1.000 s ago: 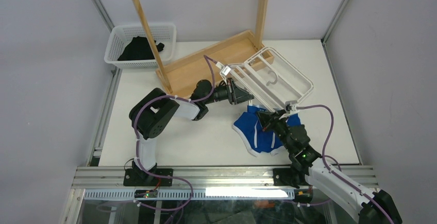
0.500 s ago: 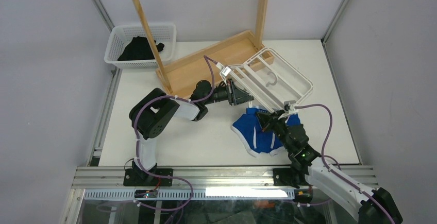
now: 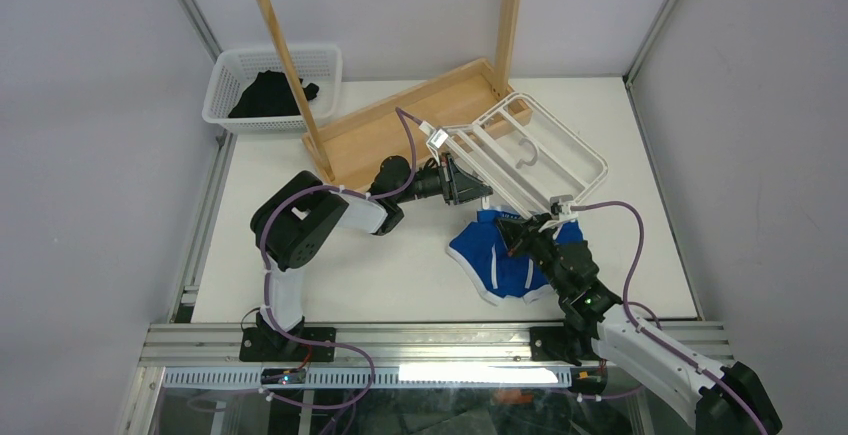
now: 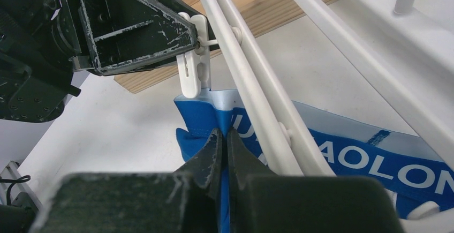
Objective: Clip the underwear to the hanger
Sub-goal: Clamp the underwear onto the hanger.
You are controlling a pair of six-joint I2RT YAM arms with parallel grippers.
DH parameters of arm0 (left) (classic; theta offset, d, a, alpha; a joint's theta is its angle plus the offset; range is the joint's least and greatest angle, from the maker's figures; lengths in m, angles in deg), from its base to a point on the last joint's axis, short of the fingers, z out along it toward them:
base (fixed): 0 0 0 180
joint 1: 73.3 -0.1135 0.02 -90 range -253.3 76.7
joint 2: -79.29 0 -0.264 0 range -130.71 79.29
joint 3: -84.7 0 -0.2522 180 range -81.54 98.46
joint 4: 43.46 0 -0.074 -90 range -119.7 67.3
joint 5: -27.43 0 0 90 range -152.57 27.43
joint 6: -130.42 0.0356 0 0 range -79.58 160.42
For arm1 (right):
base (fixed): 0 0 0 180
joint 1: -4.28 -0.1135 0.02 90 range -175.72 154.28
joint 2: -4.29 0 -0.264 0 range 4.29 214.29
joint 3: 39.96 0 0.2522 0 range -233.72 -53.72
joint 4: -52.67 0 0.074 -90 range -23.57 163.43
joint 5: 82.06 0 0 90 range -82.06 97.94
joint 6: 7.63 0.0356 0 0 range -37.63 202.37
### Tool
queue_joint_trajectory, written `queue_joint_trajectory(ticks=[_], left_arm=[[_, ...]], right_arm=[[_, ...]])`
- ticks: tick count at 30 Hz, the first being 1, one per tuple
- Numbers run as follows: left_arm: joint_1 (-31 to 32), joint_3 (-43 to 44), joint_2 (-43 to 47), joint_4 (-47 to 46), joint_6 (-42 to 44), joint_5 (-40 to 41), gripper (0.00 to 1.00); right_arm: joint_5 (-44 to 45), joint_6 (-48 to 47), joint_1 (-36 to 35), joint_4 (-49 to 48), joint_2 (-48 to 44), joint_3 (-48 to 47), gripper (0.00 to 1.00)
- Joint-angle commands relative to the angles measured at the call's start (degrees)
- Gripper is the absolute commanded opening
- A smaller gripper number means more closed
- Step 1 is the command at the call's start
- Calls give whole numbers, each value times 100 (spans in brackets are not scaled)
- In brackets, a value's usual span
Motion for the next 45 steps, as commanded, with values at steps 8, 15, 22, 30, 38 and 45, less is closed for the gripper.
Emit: queue_joint_trajectory(ticks=[8,15,22,30,38,45], left_arm=[[23,29,16,-634,21,-209,0],[59,15,29,-484,201,-200,0],[98,-3,13,-439,298,-209,0],[125,24,-9,-567,302,-312,0],[124,-22,-2,-681,316,-310,0],[119,-5,7,-680,306,-305,0]], right_arm=[[84,7,12,-304,-80,393,0],[117,45,11,-304,-149,423,0],[121,62,7,-294,-146,428,0],[64,70,11,-417,90,353,0],[-11,106,11,-533,264,292,0],[-12,96,12,-420,211,294,0]])
